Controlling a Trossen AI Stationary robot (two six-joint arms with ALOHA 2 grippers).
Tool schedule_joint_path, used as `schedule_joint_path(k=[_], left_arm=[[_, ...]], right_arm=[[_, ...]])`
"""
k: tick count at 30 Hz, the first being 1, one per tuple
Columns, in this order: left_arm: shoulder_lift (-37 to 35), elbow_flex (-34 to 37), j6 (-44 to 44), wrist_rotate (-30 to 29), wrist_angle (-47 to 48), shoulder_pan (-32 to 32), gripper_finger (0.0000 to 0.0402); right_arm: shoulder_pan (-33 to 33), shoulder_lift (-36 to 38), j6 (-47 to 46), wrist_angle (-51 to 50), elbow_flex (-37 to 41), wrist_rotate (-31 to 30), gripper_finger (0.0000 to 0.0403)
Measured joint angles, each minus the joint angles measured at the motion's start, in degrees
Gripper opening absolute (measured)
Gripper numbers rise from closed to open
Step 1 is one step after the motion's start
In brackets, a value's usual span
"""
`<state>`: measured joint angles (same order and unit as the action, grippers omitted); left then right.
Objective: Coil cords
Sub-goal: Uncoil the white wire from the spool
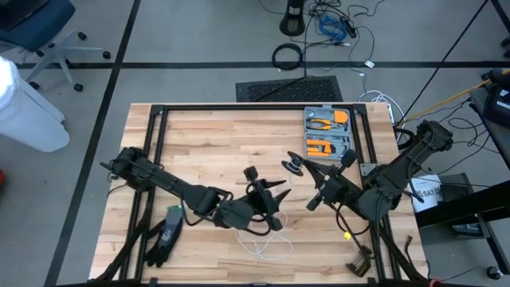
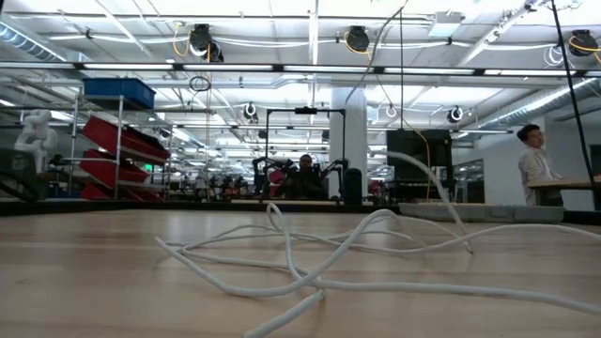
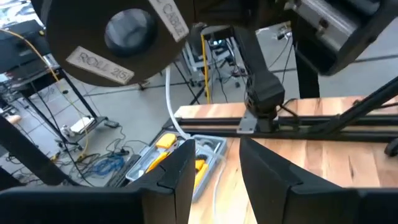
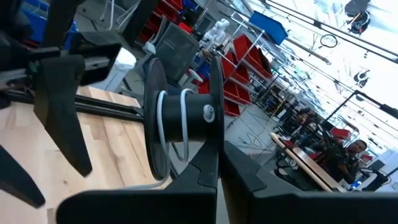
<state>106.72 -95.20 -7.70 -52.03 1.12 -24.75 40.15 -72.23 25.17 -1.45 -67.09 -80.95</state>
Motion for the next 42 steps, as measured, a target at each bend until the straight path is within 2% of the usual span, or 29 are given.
schedule_joint_path(k=[5,11,24,28,35,42], left_arm=[[0.04,0.0,6.25,1.41,-0.31,1.16,0.0132],[0.46,0.0,8.81,1.12,-0.36,2.65,0.0132],[2.25,0.02,8.36,0.91,-0.32,4.12,0.013],[2.25,0.02,5.09,0.89,-1.48,3.96,0.0105],[2.25,0.02,1.11,1.0,-4.82,2.89,0.0012],[2.16,0.02,-2.49,2.17,-5.93,1.57,0.0007]], right_arm=[[0.13,-0.02,0.17,-0.02,0.0,0.02,0.0],[0.53,0.0,-0.24,-0.07,0.0,0.05,0.0],[0.95,0.0,-0.04,-0.16,0.0,0.09,0.0],[0.95,0.0,-0.04,-0.19,0.0,0.08,0.0],[0.95,-0.01,-0.04,-0.22,-0.01,0.09,0.0],[1.08,0.0,-0.26,-0.59,-0.02,0.07,0.0]])
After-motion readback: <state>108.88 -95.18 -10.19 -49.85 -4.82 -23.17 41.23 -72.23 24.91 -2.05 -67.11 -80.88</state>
